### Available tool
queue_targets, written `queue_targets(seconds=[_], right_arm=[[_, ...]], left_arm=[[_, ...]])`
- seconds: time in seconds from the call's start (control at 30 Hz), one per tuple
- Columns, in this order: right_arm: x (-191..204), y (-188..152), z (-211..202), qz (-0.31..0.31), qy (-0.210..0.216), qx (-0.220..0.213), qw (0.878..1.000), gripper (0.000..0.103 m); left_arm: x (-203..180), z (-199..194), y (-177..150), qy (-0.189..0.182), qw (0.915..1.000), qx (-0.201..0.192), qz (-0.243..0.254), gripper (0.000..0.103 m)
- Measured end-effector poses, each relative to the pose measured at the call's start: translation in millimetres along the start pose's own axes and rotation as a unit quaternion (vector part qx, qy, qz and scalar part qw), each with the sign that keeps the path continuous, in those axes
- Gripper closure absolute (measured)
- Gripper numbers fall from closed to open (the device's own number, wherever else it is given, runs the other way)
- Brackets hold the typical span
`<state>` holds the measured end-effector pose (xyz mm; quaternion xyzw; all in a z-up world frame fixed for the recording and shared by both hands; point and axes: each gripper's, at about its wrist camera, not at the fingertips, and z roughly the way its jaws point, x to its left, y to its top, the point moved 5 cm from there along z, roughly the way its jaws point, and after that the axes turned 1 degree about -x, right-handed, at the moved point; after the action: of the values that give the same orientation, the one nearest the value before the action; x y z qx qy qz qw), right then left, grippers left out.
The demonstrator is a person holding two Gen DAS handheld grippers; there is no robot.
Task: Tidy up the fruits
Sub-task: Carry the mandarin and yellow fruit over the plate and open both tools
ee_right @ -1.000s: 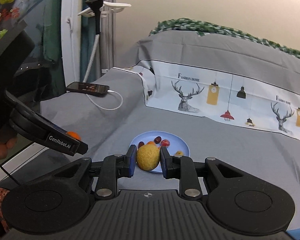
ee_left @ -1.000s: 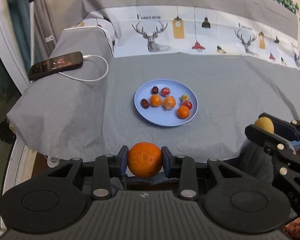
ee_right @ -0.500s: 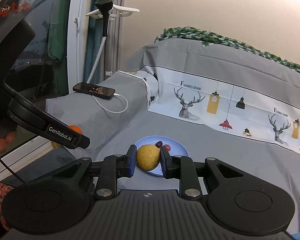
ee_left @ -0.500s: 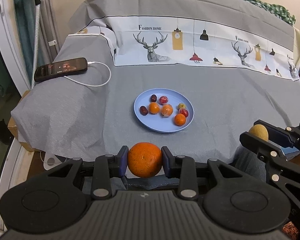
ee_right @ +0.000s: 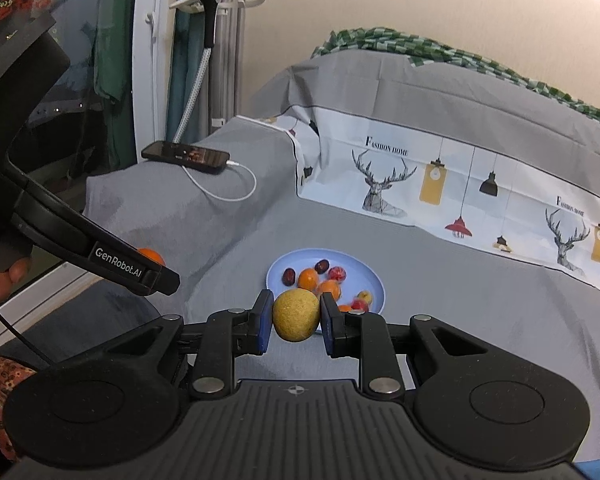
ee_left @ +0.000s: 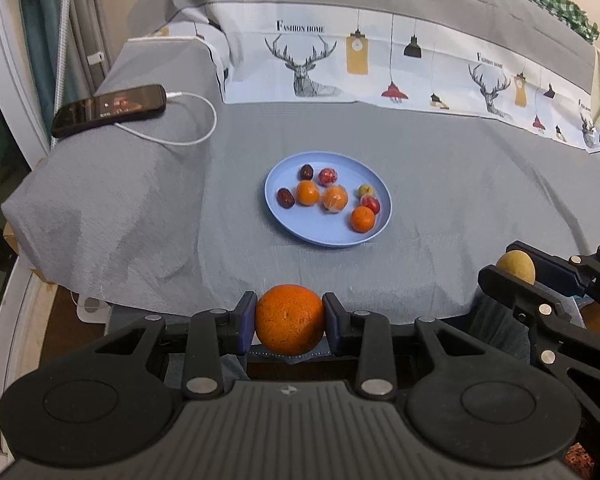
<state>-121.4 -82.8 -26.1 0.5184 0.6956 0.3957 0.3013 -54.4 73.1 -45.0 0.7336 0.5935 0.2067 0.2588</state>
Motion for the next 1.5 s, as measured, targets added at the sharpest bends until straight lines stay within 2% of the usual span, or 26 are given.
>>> queue_targets(seconds=[0.2,0.43,0.67,1.0,1.23,1.27,1.33,1.37,1.4,1.47,1.5], right_arm=[[-8,1,24,0.010,-0.006,0.022,1.000,0.077],[-27,4,75,0.035,-0.020,0.055,0.998,0.077],[-52,5,142,0.056,-0.025,0.085,0.994,0.077],[-82,0,242,0.063,-0.027,0.122,0.990,0.077],[-101,-9,288,0.060,-0.021,0.136,0.989,0.077],[-103,-9,293,0.061,-0.016,0.134,0.989,0.077],[-107,-8,302,0.062,0.000,0.133,0.989,0.075],[-109,-7,305,0.063,0.006,0.134,0.989,0.066],[-112,-7,308,0.065,0.001,0.140,0.988,0.060],[-122,-7,306,0.082,-0.018,0.143,0.986,0.032],[-125,-8,303,0.089,-0.022,0.142,0.986,0.027]], left_arm=[[5,24,11,-0.004,0.9998,0.018,0.008,0.064],[5,67,49,0.001,0.9995,0.028,0.014,0.064],[-2,130,79,0.000,0.9978,0.062,0.024,0.064],[-11,229,106,0.012,0.9925,0.113,0.046,0.064],[-16,272,120,0.020,0.9914,0.115,0.061,0.064],[-16,276,122,0.019,0.9918,0.112,0.058,0.062],[-16,279,128,0.018,0.9933,0.100,0.056,0.038],[-12,279,131,0.039,0.9939,0.088,0.053,0.022],[-9,279,133,0.061,0.9929,0.084,0.058,0.011],[-3,276,133,0.060,0.9923,0.086,0.066,0.003],[0,273,132,0.051,0.9929,0.089,0.060,0.001]])
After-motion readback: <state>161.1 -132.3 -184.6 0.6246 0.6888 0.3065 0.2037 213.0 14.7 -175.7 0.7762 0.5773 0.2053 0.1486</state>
